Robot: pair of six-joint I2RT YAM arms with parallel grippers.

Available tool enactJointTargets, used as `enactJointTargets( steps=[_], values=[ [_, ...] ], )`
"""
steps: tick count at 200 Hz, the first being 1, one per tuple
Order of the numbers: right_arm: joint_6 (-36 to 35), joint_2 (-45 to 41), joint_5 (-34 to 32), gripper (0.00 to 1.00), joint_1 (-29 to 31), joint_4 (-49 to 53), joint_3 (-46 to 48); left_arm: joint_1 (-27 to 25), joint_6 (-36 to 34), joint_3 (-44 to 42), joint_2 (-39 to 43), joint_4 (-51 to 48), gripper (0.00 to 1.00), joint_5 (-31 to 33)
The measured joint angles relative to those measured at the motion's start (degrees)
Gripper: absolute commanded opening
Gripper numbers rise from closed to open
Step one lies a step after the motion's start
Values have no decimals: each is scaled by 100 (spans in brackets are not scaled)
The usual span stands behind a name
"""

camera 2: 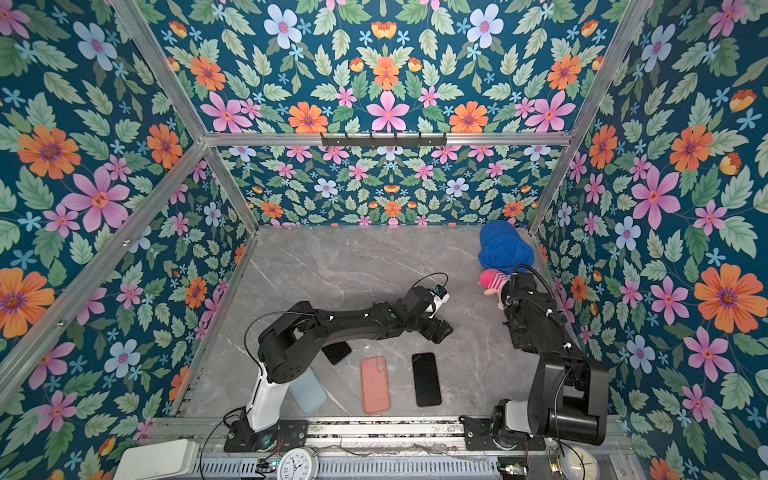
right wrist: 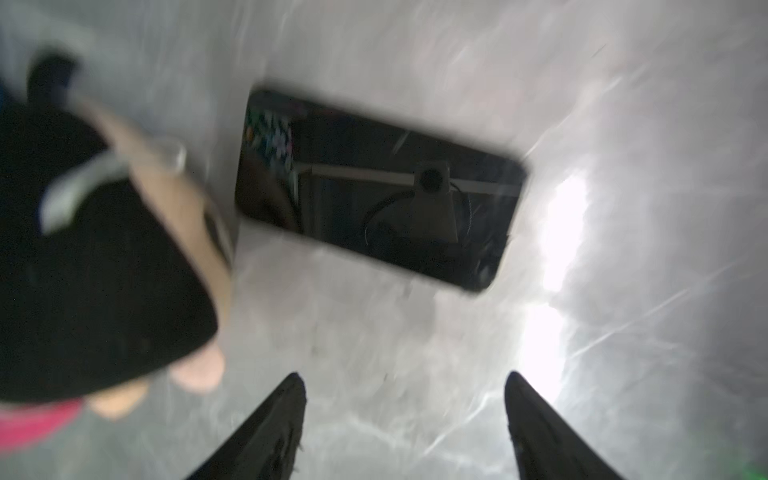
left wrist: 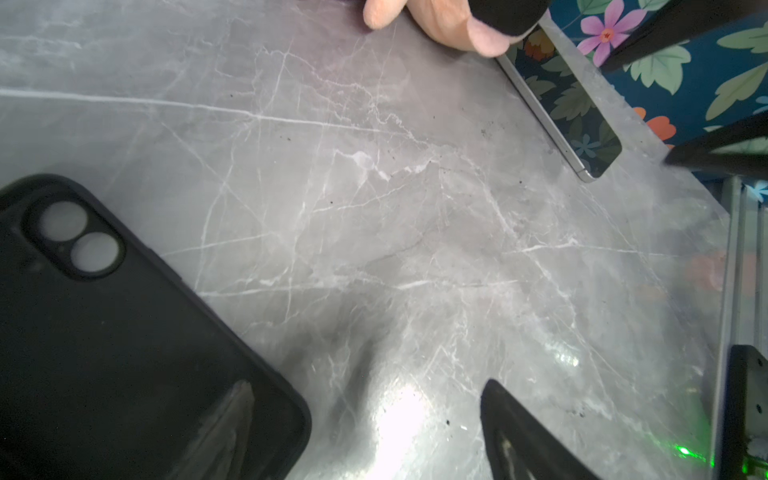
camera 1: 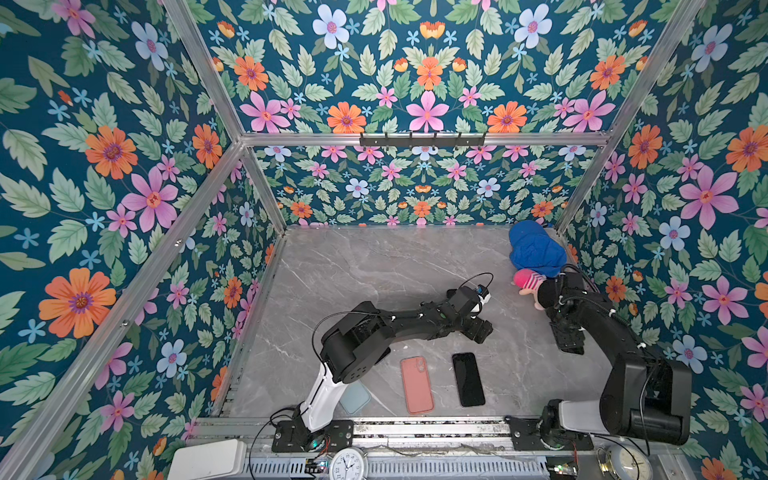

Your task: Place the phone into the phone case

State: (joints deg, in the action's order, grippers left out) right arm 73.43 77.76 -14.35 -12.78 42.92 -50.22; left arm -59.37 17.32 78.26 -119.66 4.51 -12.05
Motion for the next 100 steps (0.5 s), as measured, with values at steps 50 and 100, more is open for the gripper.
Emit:
enactJointTargets(
  steps=[50, 100],
  values=[
    [258, 343, -332, 77, -966, 280, -302, -2, 11, 22, 2, -26, 87, -26],
    [706, 691, -361, 77, -1246, 354, -136, -4, 11, 170, -9, -74, 87, -83]
  ],
)
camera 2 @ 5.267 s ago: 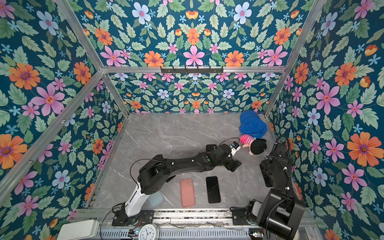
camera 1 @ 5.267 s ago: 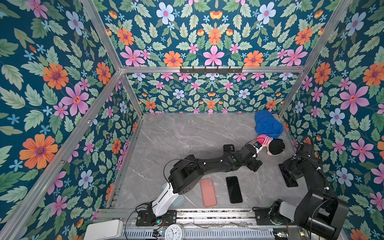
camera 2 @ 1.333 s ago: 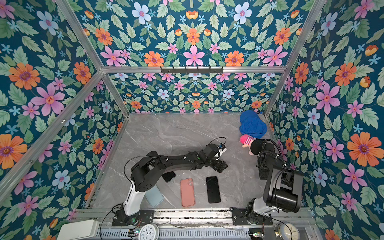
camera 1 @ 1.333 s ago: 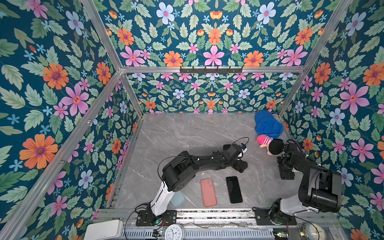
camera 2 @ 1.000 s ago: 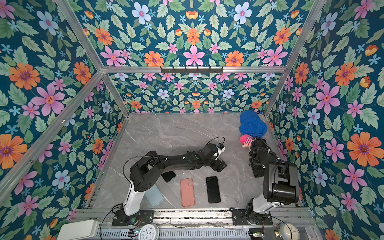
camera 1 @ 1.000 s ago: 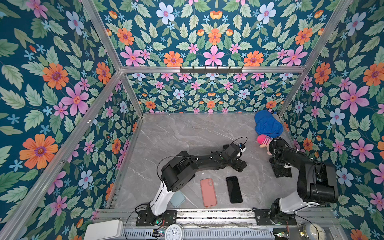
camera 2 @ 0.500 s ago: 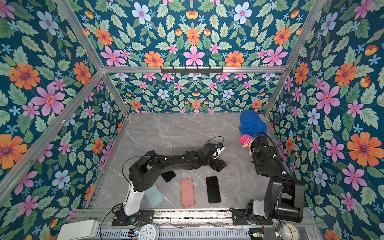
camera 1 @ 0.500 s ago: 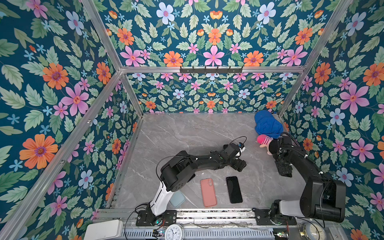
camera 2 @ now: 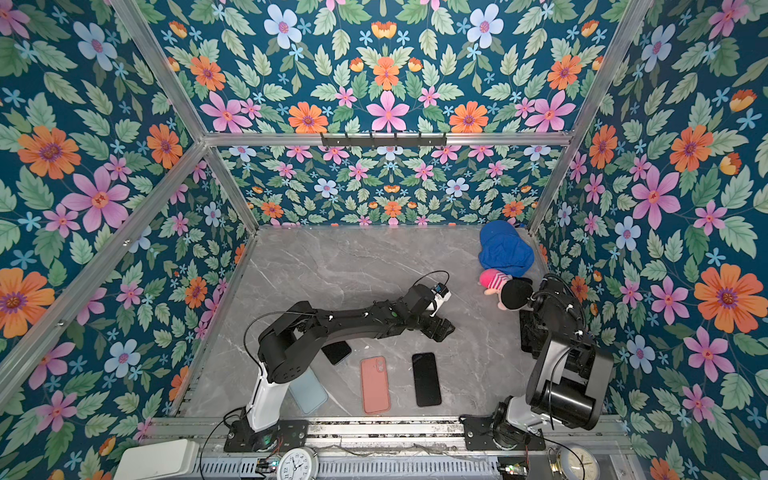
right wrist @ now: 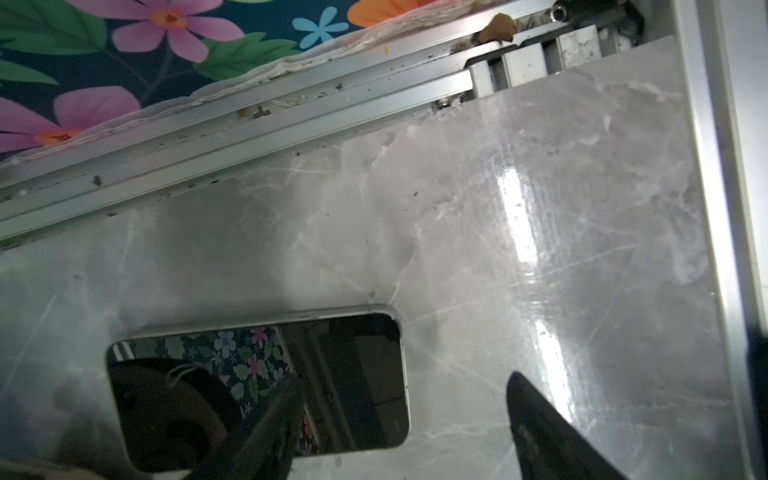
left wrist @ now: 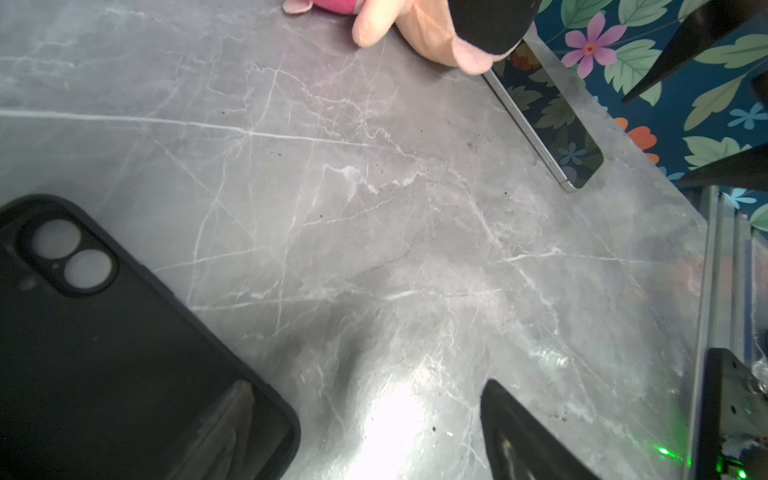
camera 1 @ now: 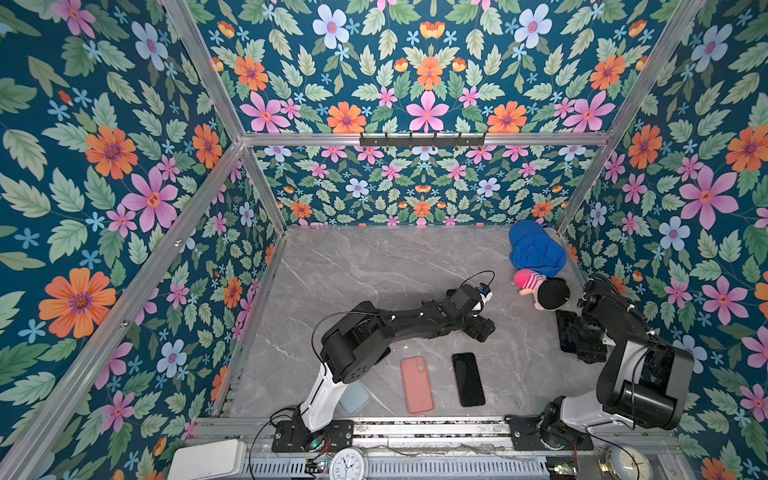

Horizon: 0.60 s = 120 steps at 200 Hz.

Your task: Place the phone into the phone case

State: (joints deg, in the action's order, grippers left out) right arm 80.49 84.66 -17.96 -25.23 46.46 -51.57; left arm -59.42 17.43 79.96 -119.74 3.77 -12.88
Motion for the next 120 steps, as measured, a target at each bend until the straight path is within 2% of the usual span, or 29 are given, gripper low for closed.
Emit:
enactJointTargets(
  steps=[42, 120],
  values=[
    [284, 155, 0, 77, -208, 4, 68, -22, 2, 81, -2, -127, 87, -46],
    [763, 190, 127, 75, -221, -39, 275, -59, 0, 116, 17, -433, 87, -20]
  ],
)
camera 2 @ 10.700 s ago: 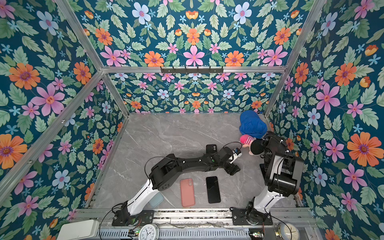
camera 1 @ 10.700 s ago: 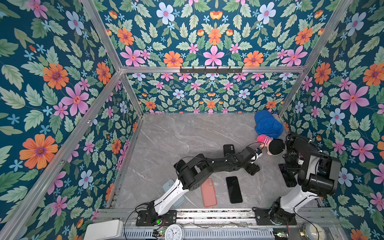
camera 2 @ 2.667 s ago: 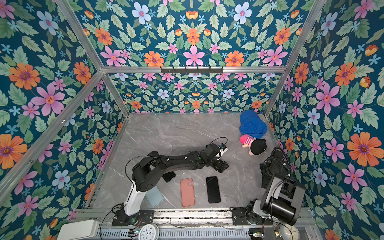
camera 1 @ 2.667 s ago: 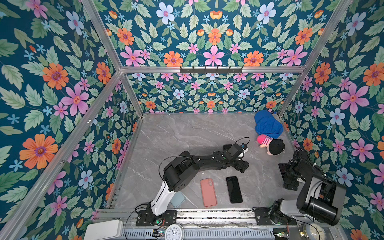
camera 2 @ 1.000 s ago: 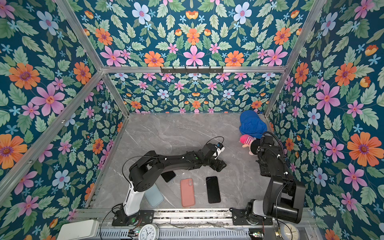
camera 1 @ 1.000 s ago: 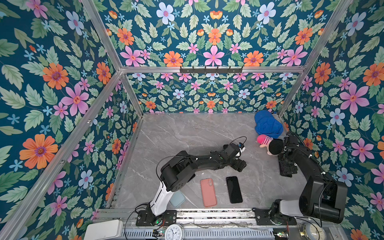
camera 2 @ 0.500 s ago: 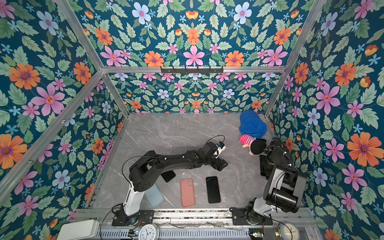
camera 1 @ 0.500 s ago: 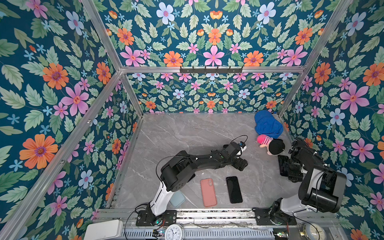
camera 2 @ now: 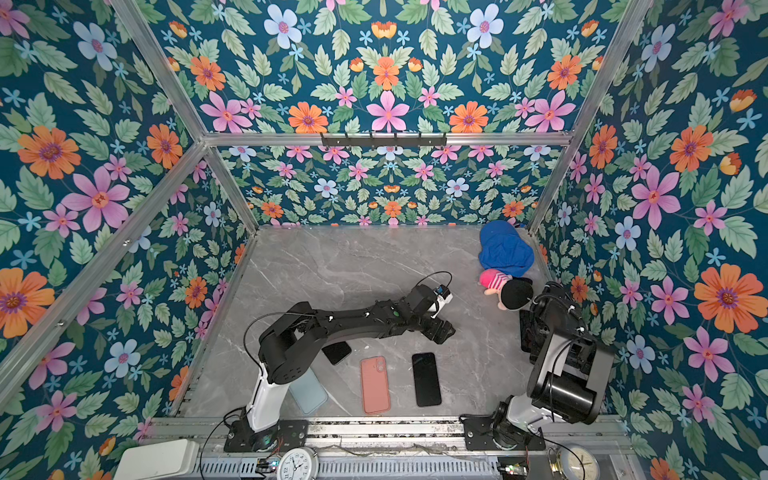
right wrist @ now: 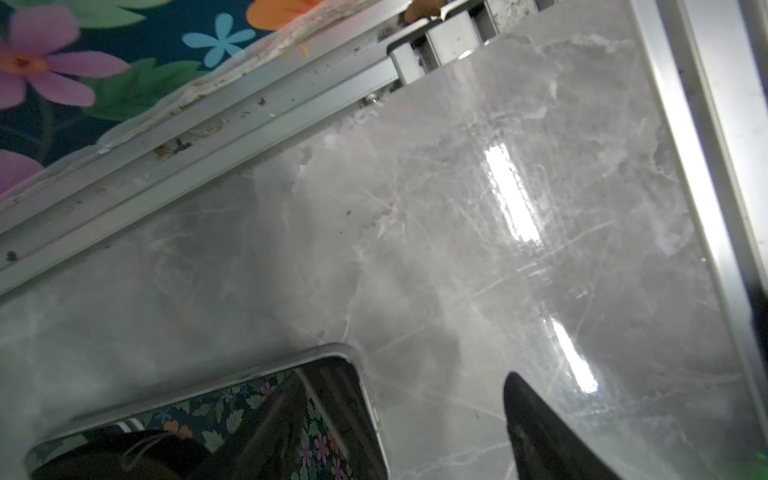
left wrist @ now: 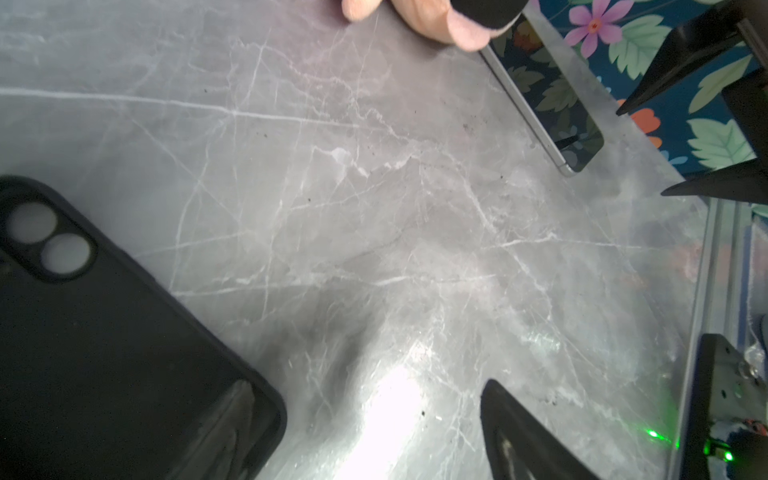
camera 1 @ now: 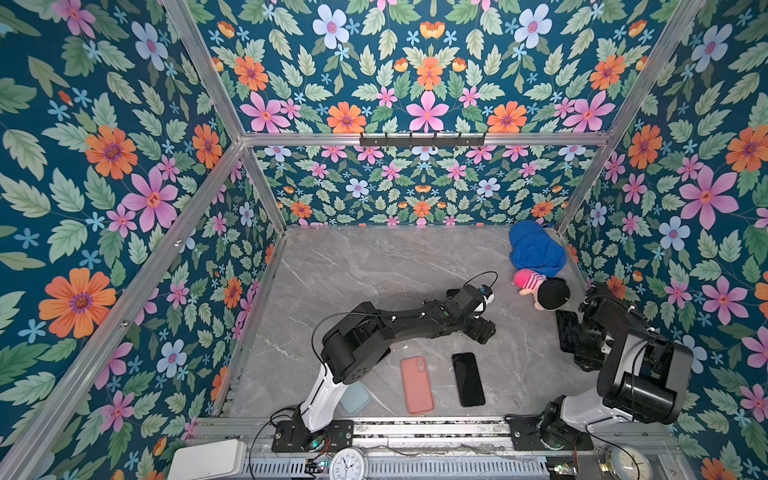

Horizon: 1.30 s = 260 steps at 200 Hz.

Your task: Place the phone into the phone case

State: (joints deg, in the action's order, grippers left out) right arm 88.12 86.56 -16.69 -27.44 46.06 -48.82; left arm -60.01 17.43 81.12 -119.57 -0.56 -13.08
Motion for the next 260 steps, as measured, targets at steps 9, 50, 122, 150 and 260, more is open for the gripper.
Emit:
enactJointTargets(
  steps=[9, 50, 122, 150, 260],
  values=[
    [42, 92, 24, 75, 0, -22, 15, -2, -2, -11, 24, -57, 88, 26],
    [271, 367, -28, 76, -59, -299, 85, -39, -4, -35, 107, -85, 87, 149],
    [238, 643, 74, 77, -205, -643, -37, -96, -50, 151, 7, -341, 87, 249],
    [-31, 1043, 129, 76, -168, -717, -407, -109, -87, 238, -66, -393, 88, 264],
    [-1738, 2188, 83, 68, 887, -404, -1947, 76, -59, -208, 101, -195, 88, 269]
  ],
)
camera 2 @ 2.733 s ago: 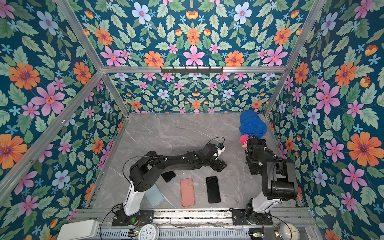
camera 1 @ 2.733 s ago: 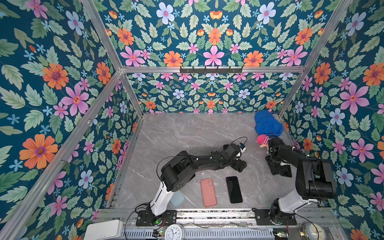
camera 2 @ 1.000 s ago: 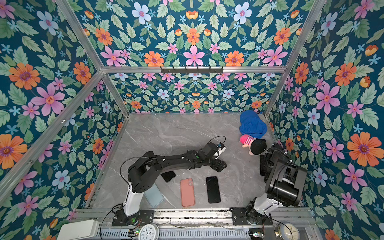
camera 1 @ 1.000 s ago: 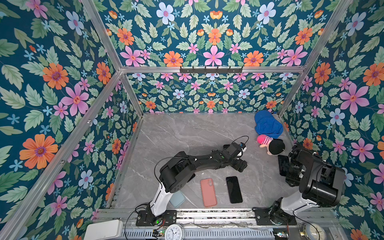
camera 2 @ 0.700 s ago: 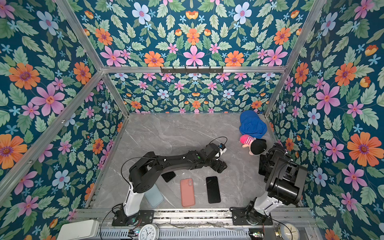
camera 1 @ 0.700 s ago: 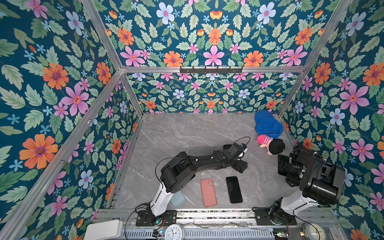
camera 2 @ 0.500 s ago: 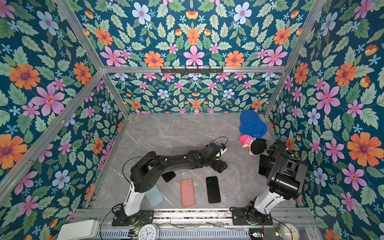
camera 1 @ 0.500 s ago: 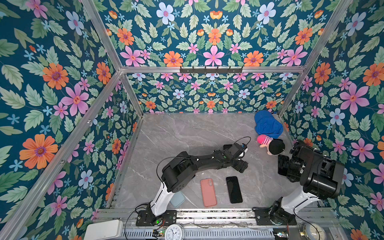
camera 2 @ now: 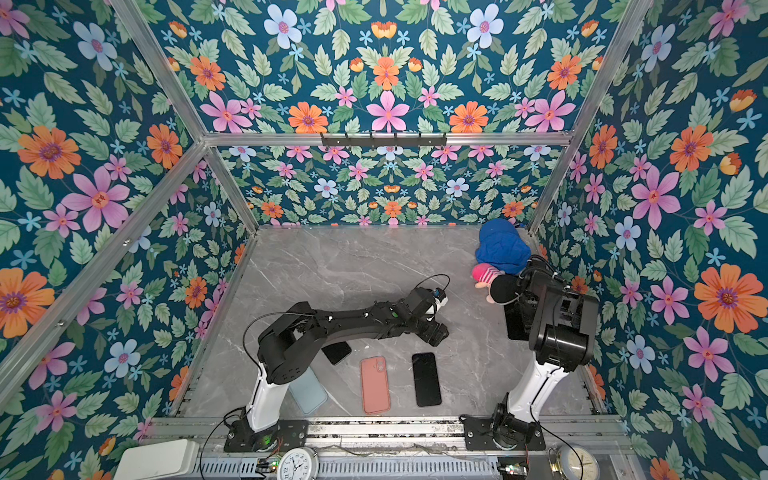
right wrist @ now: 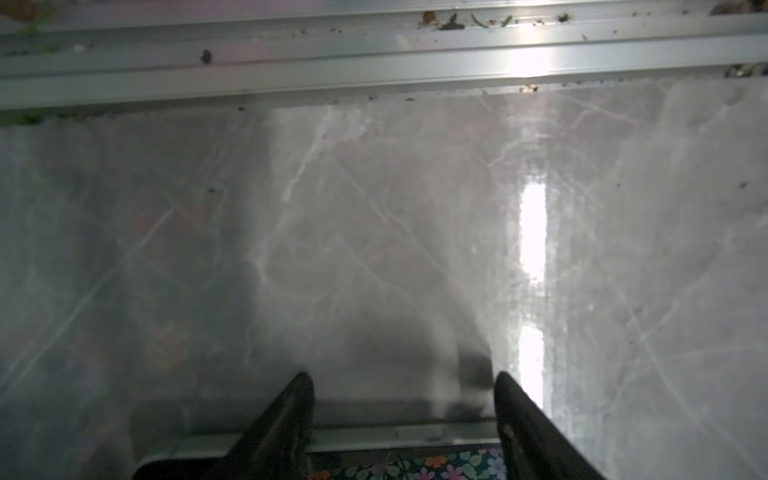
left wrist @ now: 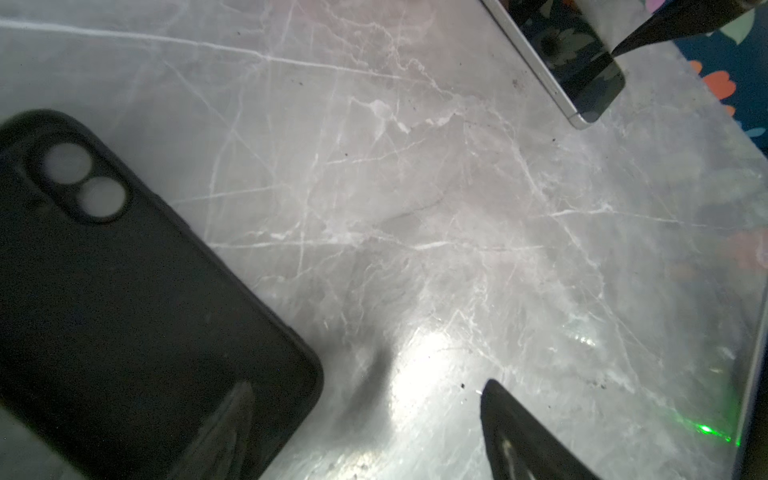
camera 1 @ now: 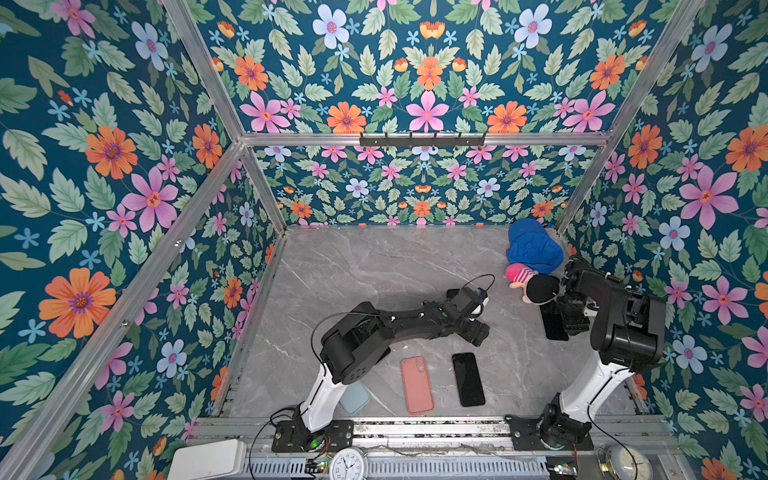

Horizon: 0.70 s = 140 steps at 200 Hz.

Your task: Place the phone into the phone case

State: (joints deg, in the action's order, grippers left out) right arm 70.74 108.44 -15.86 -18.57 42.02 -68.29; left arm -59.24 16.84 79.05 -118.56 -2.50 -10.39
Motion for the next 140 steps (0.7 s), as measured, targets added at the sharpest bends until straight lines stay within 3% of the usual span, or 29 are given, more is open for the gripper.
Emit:
enactJointTargets(
  steps=[60, 140],
  values=[
    [-769, 256, -186, 61, 723, 232, -269, 190, 107, -551, 422, 466, 88, -109],
    [-798, -155, -284, 61, 1545, 420, 249, 323, 227, -962, 822, 802, 87, -190]
  ],
)
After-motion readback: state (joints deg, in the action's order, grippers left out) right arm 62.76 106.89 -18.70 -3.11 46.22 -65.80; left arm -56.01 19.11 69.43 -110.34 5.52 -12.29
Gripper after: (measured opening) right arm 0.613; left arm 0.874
